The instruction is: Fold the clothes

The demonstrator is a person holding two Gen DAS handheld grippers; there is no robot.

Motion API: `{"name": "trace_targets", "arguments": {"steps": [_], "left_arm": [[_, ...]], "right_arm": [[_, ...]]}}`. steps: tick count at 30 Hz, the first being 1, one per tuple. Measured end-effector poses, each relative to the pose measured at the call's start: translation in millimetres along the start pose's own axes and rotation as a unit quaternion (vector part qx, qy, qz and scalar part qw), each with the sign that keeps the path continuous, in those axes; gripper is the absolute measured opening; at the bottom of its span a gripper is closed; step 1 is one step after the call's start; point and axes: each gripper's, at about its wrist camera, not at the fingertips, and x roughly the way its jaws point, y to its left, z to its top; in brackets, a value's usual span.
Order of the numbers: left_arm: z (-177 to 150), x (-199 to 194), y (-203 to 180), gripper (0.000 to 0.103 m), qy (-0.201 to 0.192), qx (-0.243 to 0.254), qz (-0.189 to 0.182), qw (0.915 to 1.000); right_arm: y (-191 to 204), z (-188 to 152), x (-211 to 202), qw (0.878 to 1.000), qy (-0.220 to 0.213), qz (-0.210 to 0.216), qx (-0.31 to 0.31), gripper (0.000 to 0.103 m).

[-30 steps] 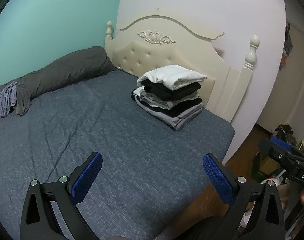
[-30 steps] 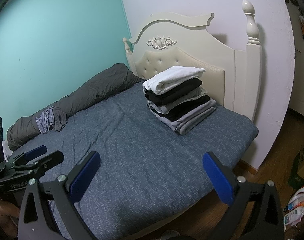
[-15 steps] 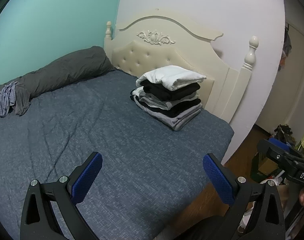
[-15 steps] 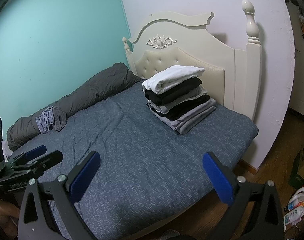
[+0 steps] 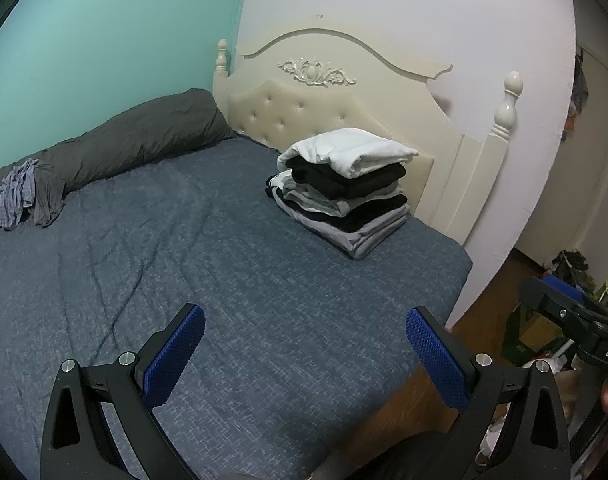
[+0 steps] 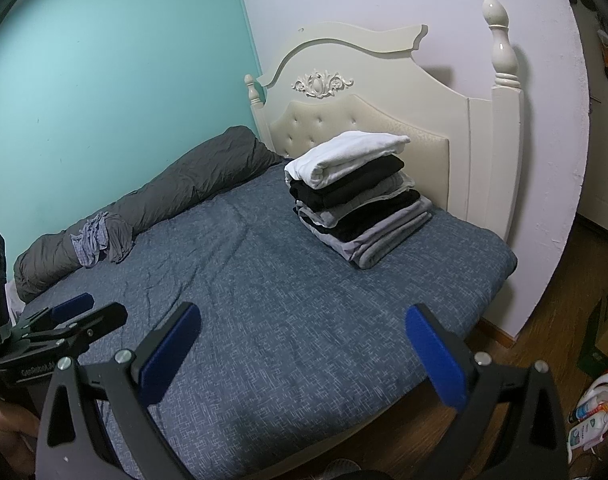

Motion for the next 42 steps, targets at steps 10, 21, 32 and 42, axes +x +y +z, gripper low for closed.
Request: {"name": "trace_targets", "arguments": {"steps": [10,21,32,42], "left_arm": [[-1.8,0.1,-1.1,0.103,-0.002,0.002,-0.001,1.0000],[-2.0,-0.5,-2.0,0.102,-0.005,0.003,-0.004,1.0000],[-1.4,3.7,-1.7,0.103,0.007,0.001,-0.002,1.0000],[-2.6,5.9,-5.7,0.103,0.011,0.005,-0.011,0.9999]], "right_arm": [[0.2,-1.1,0.9,1.000,0.001,0.000,0.002,0.103],[-1.2,-1.4,1.0,1.000,0.002,0.000,0.003,0.103],[-1.5,-0.7,2.5,1.000,0.002,0.000,0.003,0.103],[-2.7,-0.5,3.2,1.000,0.002,0.001,0.005,0.103]]}}
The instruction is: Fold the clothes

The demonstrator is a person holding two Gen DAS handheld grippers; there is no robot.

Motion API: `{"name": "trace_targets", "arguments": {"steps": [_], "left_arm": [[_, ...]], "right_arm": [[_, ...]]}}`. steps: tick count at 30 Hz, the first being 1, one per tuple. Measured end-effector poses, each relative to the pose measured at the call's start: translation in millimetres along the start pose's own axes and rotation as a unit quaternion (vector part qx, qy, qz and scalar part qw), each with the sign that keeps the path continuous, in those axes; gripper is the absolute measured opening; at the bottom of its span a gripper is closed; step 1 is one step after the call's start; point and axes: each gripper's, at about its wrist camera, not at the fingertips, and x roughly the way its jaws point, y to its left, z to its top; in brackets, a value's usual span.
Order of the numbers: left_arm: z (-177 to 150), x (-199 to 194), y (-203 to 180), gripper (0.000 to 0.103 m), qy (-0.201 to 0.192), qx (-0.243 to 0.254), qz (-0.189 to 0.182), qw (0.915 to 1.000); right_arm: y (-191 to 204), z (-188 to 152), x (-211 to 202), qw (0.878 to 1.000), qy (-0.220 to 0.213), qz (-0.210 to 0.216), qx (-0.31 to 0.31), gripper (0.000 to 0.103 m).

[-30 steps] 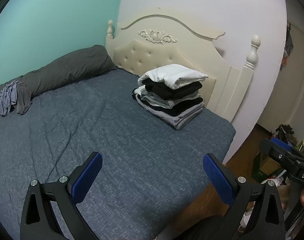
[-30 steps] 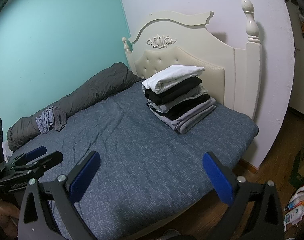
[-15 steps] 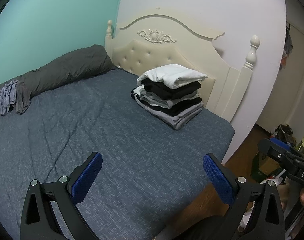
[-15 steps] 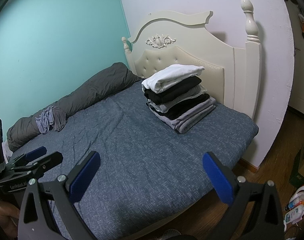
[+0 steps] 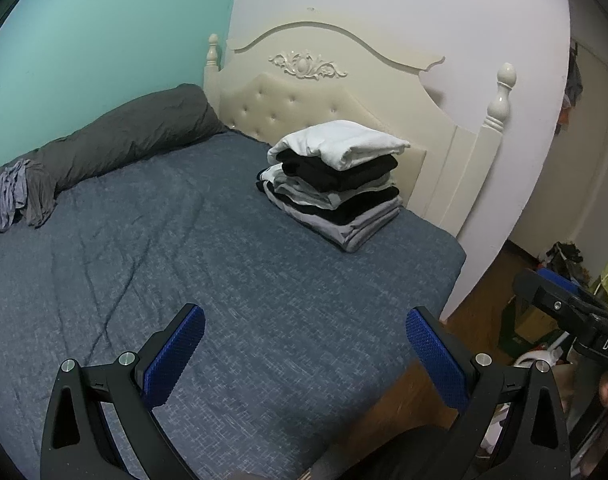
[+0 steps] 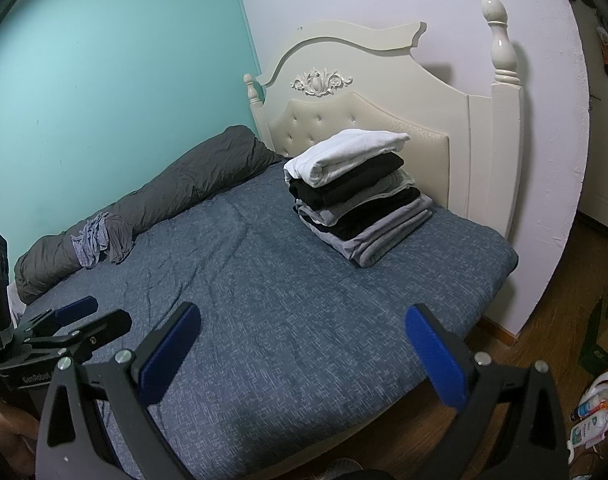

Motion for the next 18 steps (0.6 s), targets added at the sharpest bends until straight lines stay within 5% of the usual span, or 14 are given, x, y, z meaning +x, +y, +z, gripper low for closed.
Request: {"name": "trace_targets", "arguments": {"steps": [18], "left_arm": [[1.4,-1.7,4.4,0.102,-0.004,-0.009,0.001,1.0000]], "right_arm": [[-1.2,1.3,1.3,1.000,0.000,-0.001,0.001,0.103]]}}
